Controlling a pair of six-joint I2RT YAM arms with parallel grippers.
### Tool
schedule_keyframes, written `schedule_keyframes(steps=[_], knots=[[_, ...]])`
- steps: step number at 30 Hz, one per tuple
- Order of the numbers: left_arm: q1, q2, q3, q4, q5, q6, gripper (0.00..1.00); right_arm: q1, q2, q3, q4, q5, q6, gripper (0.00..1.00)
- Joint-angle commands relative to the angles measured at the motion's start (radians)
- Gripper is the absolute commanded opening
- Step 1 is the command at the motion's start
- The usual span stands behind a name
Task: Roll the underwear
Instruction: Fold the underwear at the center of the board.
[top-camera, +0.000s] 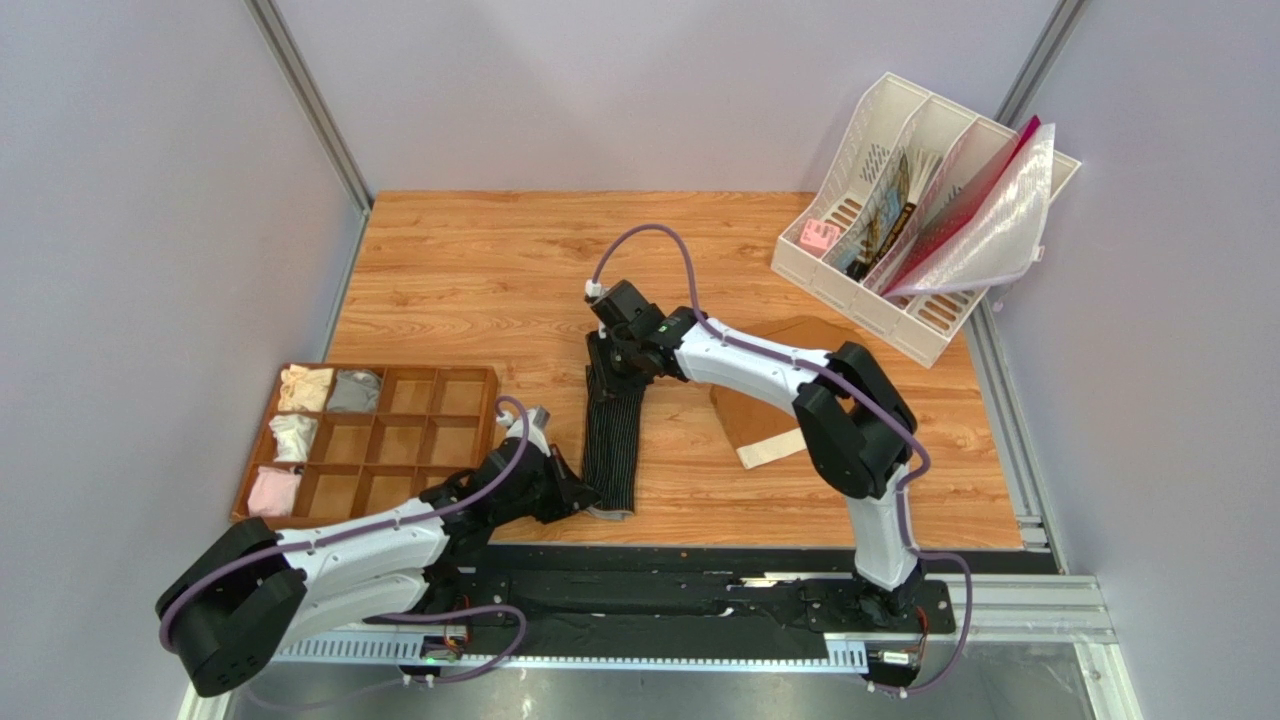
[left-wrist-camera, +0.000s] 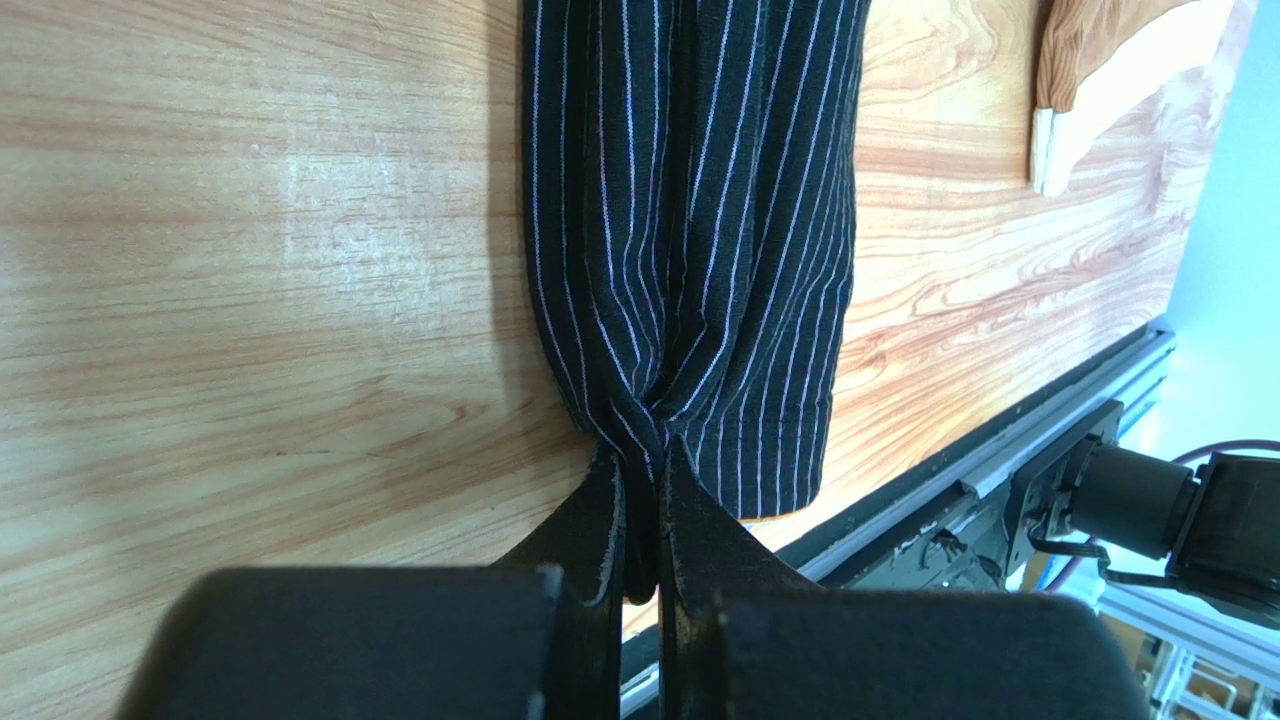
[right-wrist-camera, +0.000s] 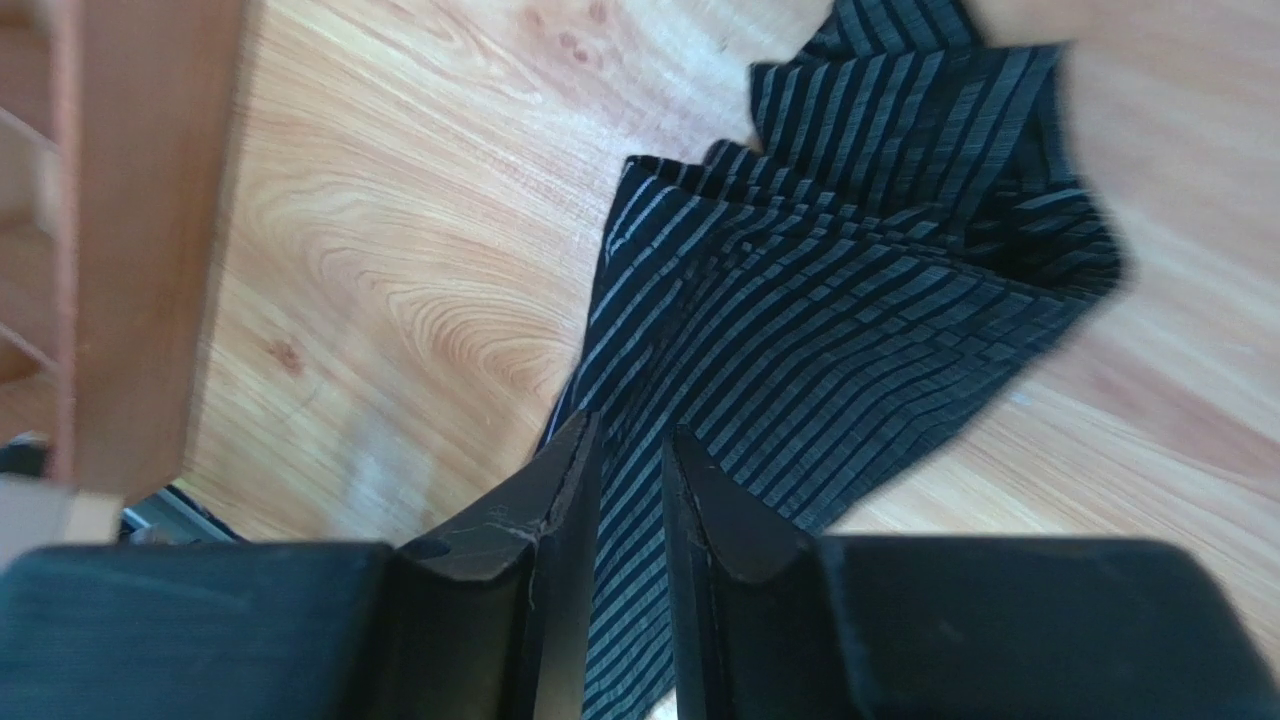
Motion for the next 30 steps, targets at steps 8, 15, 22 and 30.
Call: schedule_keyframes(steps=[8, 15, 22, 30], knots=[[-0.004, -0.013, -0.044, -0.117, -0.021, -0.001, 0.0, -0.019, 0.128, 0.011, 0.046, 0.011, 0.007, 0.36], [-0.004, -0.04, -0.02, -0.137, -0.021, 0.018, 0.0, -0.031, 0.018, -0.002, 0.049, -0.051, -0.1, 0.56], [0.011, -0.065, 0.07, -0.248, 0.02, 0.058, 0.0, -0.036, -0.269, -0.23, 0.066, 0.064, -0.227, 0.7], [0.123, -0.056, 0.161, -0.324, 0.196, 0.172, 0.0, 0.005, -0.599, -0.619, 0.334, 0.061, -0.227, 0.7]])
